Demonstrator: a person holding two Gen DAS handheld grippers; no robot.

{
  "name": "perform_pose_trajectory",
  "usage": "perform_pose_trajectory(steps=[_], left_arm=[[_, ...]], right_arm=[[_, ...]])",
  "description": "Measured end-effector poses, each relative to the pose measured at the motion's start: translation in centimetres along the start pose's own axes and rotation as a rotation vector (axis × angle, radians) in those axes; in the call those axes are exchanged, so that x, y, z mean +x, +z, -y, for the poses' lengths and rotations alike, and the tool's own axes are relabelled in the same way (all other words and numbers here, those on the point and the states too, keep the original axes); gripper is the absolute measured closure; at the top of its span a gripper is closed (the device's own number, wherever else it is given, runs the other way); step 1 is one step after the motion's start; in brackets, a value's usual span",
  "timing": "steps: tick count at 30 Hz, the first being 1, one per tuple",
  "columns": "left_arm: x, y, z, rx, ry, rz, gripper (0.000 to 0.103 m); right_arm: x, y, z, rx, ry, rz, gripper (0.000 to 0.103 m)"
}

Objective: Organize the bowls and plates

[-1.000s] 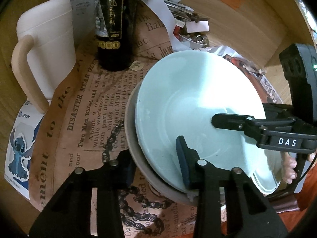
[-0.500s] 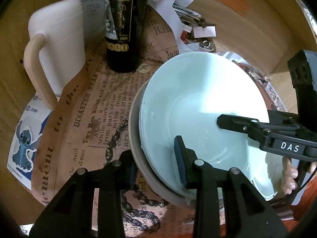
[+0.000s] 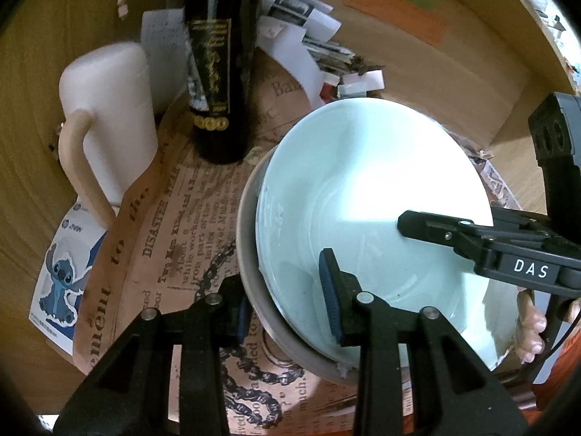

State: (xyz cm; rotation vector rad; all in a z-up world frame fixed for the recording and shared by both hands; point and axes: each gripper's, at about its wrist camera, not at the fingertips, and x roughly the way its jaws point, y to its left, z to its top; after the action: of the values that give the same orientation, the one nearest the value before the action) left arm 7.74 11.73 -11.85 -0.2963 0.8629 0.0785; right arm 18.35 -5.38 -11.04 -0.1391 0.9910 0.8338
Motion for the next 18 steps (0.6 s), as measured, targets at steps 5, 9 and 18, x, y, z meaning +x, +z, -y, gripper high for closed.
perform_pose_trajectory(steps=[5, 9, 18], left_arm=[[-0.6, 0.5, 0.9, 0.02, -0.02, 0.02, 0.069], [-1.0, 0.7, 1.9, 0.04, -0.038, 0.032, 0.069], [-1.7, 0.5, 4.0, 0.089, -0.078, 0.054, 0.069]], right_arm=[[-1.5, -0.2, 0.4, 0.011, -0.017, 0.026, 0.07], [-2.9, -0.6, 0.6, 0.017, -0.037, 0.05, 0.07], [-5.6, -1.8, 1.5, 0.037, -0.073, 0.092, 0.07]])
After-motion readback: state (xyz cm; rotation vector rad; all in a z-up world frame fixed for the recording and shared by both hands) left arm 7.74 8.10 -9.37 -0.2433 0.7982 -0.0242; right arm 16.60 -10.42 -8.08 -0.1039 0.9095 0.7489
